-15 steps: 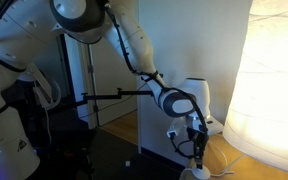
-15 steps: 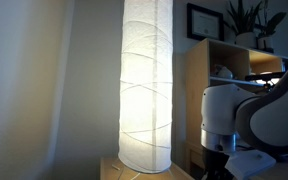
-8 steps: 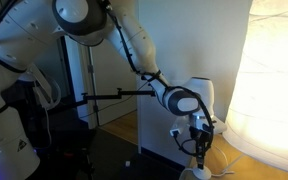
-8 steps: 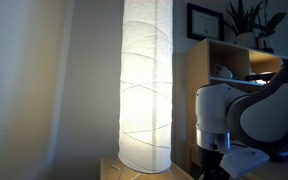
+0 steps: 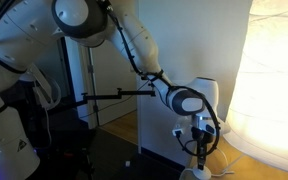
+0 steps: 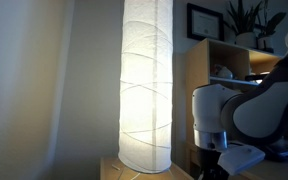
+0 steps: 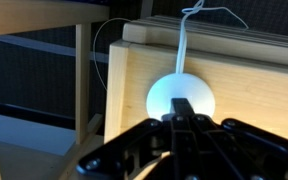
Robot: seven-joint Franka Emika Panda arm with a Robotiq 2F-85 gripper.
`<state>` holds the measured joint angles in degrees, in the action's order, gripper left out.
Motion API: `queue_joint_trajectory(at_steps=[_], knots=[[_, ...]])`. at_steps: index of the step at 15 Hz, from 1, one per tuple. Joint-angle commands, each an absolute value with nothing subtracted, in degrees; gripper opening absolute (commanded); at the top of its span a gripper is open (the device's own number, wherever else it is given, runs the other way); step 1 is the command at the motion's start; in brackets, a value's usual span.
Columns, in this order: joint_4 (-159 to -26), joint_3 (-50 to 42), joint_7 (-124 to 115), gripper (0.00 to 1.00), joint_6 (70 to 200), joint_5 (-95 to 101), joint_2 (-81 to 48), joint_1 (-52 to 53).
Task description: Turn off the lamp
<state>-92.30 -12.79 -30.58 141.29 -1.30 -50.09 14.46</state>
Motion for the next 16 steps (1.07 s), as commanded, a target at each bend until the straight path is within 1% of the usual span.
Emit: queue_joint_trajectory(at_steps=[1,6,9,11,16], knots=[[-91.85,-11.62,-30.11,0.0,142.69,0.53,-52.99,13.2],[-92.5,-11.9,-30.69,0.0,143.35,1.9,-52.33,13.7],[-95.27,-12.51,-30.87,0.0,145.09,3.04,-49.79,14.4],[-98.84,-12.59,-30.66,0.0,148.91,3.33,-47.26,14.5],[-111.73,-13.72,-29.14,0.0,165.4,2.76,-41.01,15.37]])
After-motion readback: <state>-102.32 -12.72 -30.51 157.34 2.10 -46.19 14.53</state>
